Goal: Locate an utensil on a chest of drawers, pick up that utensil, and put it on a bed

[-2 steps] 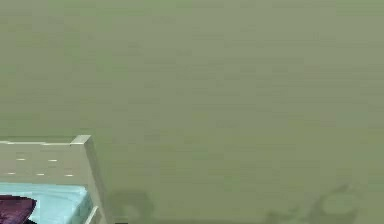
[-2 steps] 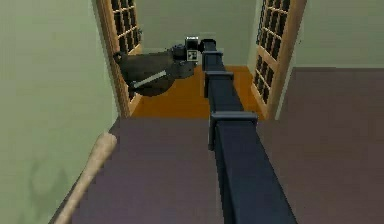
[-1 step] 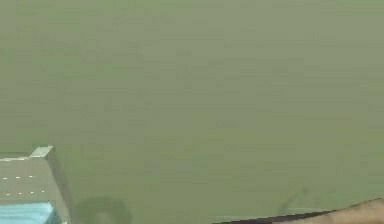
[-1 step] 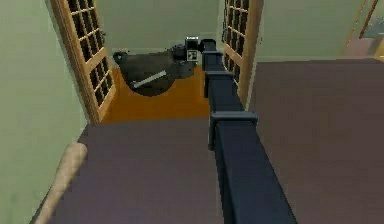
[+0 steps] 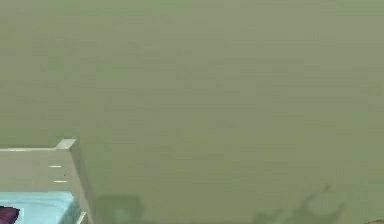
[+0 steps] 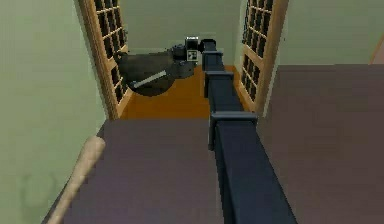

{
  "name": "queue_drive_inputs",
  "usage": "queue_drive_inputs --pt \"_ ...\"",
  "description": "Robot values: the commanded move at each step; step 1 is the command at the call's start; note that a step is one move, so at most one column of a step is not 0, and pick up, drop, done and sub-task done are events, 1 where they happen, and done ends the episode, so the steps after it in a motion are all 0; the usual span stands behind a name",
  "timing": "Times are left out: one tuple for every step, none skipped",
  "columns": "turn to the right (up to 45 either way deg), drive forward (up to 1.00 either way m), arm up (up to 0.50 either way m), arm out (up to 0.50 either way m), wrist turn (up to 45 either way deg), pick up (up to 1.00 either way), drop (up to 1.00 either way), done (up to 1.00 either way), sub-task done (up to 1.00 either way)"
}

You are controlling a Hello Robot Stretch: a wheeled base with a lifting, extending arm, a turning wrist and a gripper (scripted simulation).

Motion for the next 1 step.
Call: queue_drive_inputs --pt "-6.0 0.0 0.0 0.0 0.0 0.0 0.0 0.0 0.0"
